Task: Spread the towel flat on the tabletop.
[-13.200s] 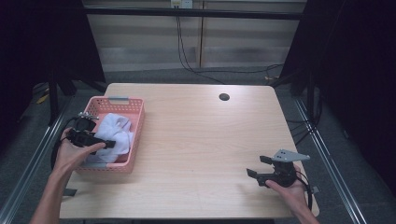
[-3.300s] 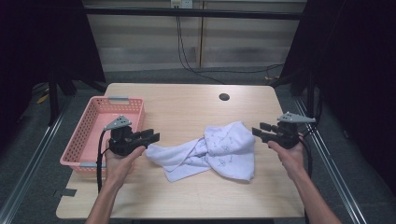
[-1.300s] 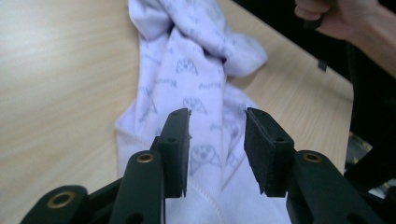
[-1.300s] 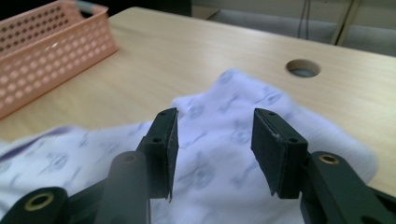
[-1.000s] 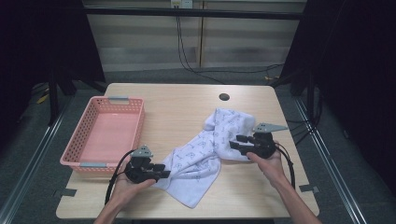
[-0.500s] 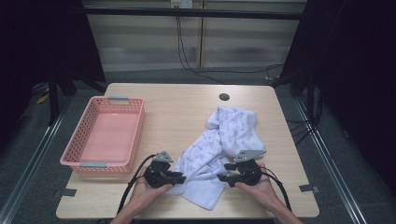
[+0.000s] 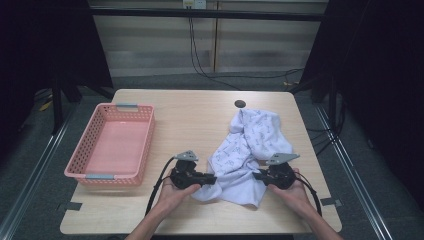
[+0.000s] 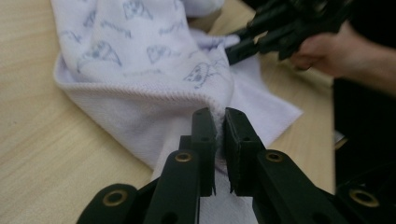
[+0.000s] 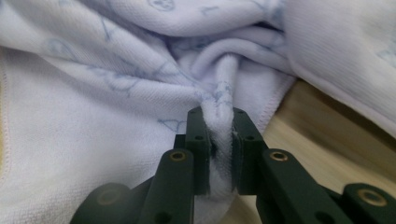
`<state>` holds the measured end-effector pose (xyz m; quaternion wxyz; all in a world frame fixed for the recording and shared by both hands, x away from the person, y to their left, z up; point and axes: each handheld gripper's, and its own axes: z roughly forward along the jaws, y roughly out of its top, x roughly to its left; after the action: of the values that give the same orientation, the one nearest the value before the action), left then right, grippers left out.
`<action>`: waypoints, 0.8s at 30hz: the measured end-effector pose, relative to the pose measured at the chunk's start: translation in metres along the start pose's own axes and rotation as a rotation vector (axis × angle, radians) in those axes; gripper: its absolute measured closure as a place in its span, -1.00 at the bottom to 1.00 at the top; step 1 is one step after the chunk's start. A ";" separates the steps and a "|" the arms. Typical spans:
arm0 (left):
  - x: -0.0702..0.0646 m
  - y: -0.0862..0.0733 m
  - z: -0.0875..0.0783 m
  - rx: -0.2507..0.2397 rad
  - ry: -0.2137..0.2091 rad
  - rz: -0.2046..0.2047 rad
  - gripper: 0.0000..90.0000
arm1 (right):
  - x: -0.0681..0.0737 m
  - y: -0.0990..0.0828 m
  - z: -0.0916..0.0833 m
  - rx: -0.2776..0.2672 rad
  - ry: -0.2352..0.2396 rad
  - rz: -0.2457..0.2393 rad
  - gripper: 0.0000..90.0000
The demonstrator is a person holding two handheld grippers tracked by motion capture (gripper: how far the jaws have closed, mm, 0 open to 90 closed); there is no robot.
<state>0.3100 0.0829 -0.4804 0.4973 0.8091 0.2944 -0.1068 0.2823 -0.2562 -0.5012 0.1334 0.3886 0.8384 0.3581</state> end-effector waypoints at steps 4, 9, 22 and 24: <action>0.009 -0.001 -0.022 -0.014 0.068 0.002 0.90 | -0.014 -0.007 -0.010 0.008 -0.055 0.014 0.79; 0.012 -0.020 -0.043 0.041 0.115 -0.005 0.90 | -0.029 -0.023 -0.028 0.012 -0.078 0.067 0.69; -0.003 -0.024 -0.048 0.055 0.157 0.081 0.43 | 0.000 -0.043 -0.069 -0.057 0.013 0.101 0.20; -0.002 -0.023 -0.032 0.093 0.154 0.099 0.36 | 0.003 -0.049 -0.070 -0.036 0.042 0.091 0.25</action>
<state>0.2910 0.1178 -0.4813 0.4397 0.8508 0.2860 -0.0329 0.2177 -0.3108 -0.4858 0.1062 0.4161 0.8161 0.3869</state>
